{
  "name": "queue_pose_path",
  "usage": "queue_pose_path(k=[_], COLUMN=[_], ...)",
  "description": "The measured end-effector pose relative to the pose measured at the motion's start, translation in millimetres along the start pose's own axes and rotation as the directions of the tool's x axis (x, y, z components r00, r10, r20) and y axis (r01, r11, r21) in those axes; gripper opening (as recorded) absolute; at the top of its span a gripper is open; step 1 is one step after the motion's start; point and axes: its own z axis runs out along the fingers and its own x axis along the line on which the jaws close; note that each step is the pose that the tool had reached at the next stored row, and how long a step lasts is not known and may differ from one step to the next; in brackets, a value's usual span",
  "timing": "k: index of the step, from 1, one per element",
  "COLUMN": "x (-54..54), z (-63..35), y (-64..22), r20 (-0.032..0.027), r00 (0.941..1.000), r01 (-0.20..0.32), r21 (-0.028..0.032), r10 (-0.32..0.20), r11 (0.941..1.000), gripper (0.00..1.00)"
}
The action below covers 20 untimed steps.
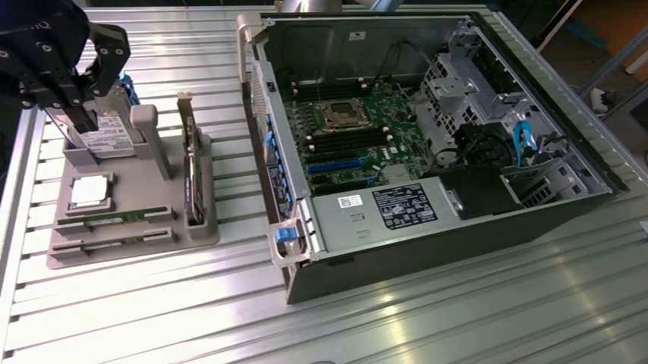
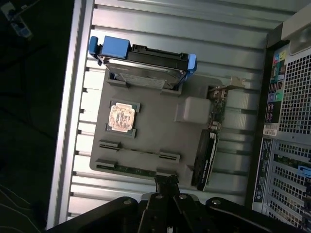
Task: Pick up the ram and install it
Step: 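Pick up the ram and move it above insertion slot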
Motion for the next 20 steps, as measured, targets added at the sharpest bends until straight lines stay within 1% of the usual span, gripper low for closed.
queue_pose_path(k=[4,6,9,12,13,16,20], x=[0.0,0.0,0.0,0.0,0.0,0.1,0.1], z=[0.5,0.8,1.1,1.4,1.6,2.4,3.0], y=[0.0,0.0,0.0,0.0,0.0,0.0,0.0], r20=[-0.0006,-0.0009,-0.0013,-0.0017,-0.0019,-0.0026,-0.0031], r00=[0.9987,0.9971,0.9937,0.9891,0.986,0.9706,0.9566], r01=[0.051,0.076,0.112,0.147,0.167,0.241,0.291], r21=[-0.0014,-0.002,-0.0029,-0.0038,-0.0044,-0.0061,-0.0071], r10=[-0.051,-0.076,-0.112,-0.147,-0.167,-0.241,-0.291], r11=[0.9987,0.9971,0.9937,0.9891,0.986,0.9706,0.9566], gripper=[0.11,0.11,0.11,0.11,0.11,0.11,0.11])
